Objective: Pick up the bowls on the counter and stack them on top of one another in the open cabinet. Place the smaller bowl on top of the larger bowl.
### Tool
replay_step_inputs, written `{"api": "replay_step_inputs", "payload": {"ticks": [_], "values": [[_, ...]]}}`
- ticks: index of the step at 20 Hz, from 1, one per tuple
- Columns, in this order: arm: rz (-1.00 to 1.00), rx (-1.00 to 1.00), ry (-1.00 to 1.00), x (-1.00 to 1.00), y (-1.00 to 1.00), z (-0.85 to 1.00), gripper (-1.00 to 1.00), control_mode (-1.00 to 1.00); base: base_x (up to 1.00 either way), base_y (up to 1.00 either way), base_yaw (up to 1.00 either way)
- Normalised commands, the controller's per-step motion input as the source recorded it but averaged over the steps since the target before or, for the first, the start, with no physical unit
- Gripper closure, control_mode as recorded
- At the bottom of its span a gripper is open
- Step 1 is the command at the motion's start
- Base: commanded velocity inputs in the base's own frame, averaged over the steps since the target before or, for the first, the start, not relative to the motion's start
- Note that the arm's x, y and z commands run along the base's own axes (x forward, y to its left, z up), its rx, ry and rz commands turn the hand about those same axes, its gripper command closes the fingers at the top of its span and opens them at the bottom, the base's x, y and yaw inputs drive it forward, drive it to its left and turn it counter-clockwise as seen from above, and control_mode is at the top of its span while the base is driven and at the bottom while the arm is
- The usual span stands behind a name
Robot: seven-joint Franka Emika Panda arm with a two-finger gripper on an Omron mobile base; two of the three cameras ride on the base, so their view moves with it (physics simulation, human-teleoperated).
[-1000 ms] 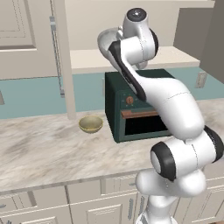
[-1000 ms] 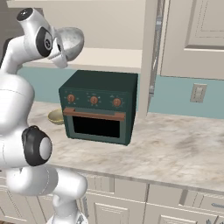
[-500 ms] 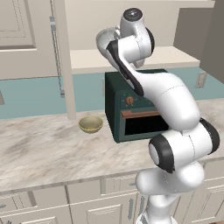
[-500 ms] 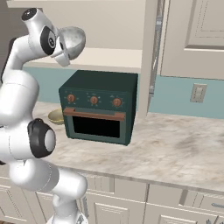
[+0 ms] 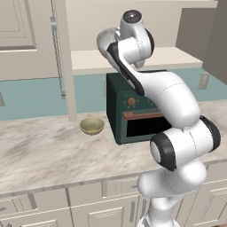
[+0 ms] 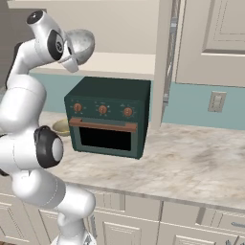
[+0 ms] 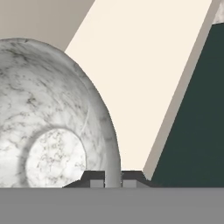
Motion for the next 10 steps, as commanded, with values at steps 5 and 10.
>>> {"api": "replay_step_inputs", "payload": {"ticks": [5,10], "values": [[0.0,-0.01,-0.01,0.13,0.0,-0.05,1.0,-1.0,0.0,0.0,0.0],[-0.01,0.0,0.02,0.08,0.0,-0.1,1.0,-1.0,0.0,0.0,0.0]]}}
